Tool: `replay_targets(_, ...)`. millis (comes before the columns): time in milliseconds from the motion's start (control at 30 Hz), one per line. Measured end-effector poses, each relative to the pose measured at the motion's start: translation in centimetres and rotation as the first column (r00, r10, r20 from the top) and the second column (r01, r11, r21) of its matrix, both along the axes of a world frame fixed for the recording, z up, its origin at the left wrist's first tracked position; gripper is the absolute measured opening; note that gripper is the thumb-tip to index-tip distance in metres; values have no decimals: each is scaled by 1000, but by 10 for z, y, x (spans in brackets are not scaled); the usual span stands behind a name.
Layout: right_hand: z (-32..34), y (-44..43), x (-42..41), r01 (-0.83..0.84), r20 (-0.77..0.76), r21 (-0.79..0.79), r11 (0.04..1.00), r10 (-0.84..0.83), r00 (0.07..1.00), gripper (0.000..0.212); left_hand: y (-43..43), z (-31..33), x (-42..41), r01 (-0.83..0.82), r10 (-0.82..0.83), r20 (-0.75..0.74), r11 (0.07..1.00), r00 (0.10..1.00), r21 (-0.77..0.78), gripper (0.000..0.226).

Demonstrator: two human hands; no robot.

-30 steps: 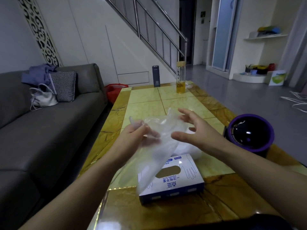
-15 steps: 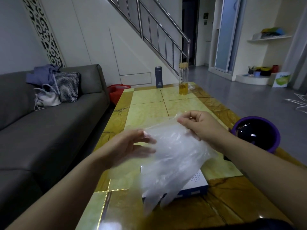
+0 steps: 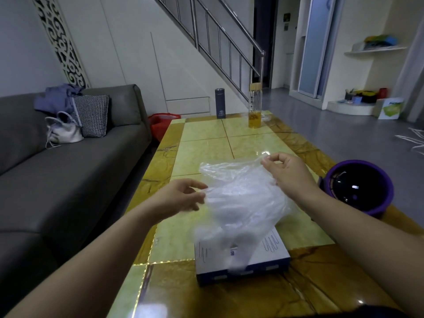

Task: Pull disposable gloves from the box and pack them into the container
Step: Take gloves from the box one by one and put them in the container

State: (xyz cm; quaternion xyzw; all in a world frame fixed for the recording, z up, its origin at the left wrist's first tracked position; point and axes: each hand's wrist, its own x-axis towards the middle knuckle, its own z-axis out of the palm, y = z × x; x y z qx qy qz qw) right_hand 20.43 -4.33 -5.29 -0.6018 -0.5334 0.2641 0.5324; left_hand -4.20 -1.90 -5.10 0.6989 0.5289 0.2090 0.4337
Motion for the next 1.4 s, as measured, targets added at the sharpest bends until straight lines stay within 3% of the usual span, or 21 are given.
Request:
replay_targets(100, -5, 7, 9, 46, 26, -11, 999, -45, 999, 14, 21, -1, 3, -213, 214, 18, 958, 977, 191, 22)
replay_targets(200, -7, 22, 16, 137, 11, -2, 991, -137, 990, 17, 33, 2, 10, -403, 426, 82, 751, 901, 523, 23)
replay_targets(267, -8, 34, 21, 196, 18, -3, 981, -196, 980, 17, 31, 3, 21, -350, 410, 86, 630, 908, 693, 24)
replay_targets(367, -13, 54, 28, 282, 104, -33, 959, -277, 955, 17, 26, -3, 45, -13, 244, -169, 604, 955, 797, 27)
replay_targets(467, -21, 71, 35, 353, 182, -81, 932, -334, 925, 19, 25, -15, 68, 297, 106, -486, 674, 867, 677, 37)
replay_targets(600, -30, 87, 37, 416, 294, -112, 902, -369, 881, 22, 36, -33, 83, 445, -40, -682, 786, 730, 429, 47)
replay_targets(767, -32, 93, 38, 441, 585, -119, 890, -296, 755, 18, 64, -38, 92, 447, -213, -674, 874, 707, 192, 47)
replay_targets(867, -34, 91, 44, 395, 725, -30, 918, -252, 641, 33, 77, -36, 95, 461, -299, -646, 883, 703, 93, 46)
replay_targets(933, -29, 91, 43, 224, 781, 153, 963, -256, 569, 30, 83, -33, 98, 464, -357, -612, 885, 706, 19, 43)
replay_targets(967, -26, 92, 40, 91, 801, 149, 985, -174, 573, 26, 86, -31, 101, 464, -376, -604, 886, 703, -12, 43)
replay_targets(1033, -27, 96, 34, -107, 819, -109, 988, 151, 554, 25, 92, -29, 105, 458, -395, -626, 886, 672, -67, 44)
replay_targets(1100, -35, 100, 30, -124, 779, -406, 905, 414, 471, 44, 98, -31, 109, 458, -415, -654, 881, 632, -118, 45)
replay_targets(1200, -53, 108, 31, -61, 712, -577, 814, 538, 451, 72, 107, -40, 111, 452, -420, -690, 880, 590, -150, 56)
replay_targets(1300, -67, 121, 30, -35, 665, -665, 746, 613, 427, 91, 117, -54, 112, 401, -408, -776, 889, 481, -220, 66)
replay_targets(1400, -75, 132, 32, 5, 619, -743, 669, 685, 385, 108, 128, -70, 117, 268, -391, -776, 918, 495, -291, 60)
